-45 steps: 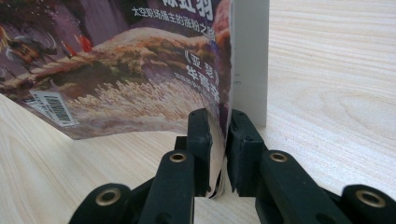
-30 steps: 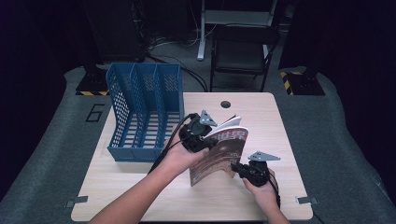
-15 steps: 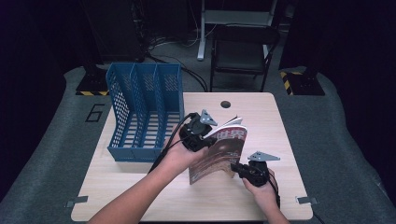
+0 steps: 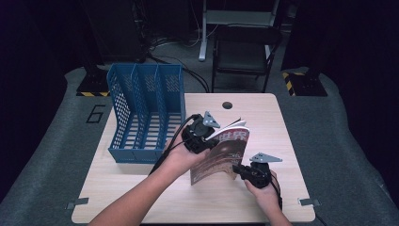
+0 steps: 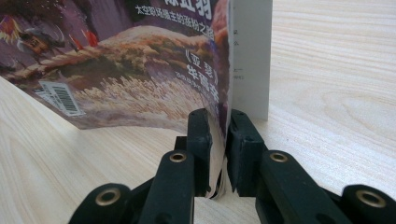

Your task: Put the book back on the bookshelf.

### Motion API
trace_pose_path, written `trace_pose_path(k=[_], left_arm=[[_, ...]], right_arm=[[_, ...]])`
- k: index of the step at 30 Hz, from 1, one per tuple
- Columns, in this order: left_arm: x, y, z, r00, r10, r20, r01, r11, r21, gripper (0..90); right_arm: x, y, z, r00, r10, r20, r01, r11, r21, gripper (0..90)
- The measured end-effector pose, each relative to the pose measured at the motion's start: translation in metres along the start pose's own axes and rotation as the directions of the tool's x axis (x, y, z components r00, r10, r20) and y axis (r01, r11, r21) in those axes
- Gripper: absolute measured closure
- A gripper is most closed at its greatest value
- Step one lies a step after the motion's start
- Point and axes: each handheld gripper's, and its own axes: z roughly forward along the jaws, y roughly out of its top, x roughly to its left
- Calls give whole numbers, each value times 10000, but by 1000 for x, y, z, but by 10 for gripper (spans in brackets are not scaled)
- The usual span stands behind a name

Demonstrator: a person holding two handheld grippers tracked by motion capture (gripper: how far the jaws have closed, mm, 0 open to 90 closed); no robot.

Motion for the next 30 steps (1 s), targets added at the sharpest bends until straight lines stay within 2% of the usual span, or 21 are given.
trace_pose_path(k=[13,17,20,22,30], left_arm=[[0,3,-1,9997,254,26,-255,9994,221,840],[1,4,-3,9998,105,160,-110,9994,323,839],[2,5,-5,9997,100,220,-109,9990,425,840],[3,6,-6,9995,150,263,-164,9984,533,839],[3,12,-17,9985,437,323,-462,9957,807,839]], right_arm=[[0,0,1,9999,-159,28,159,9999,58,800],[2,1,1,9999,-135,-58,135,9999,70,803],[4,2,0,9995,-287,-139,288,9996,72,812],[5,2,1,9985,-552,11,551,9985,56,817],[7,6,-4,9985,-543,-51,542,9982,-252,826]])
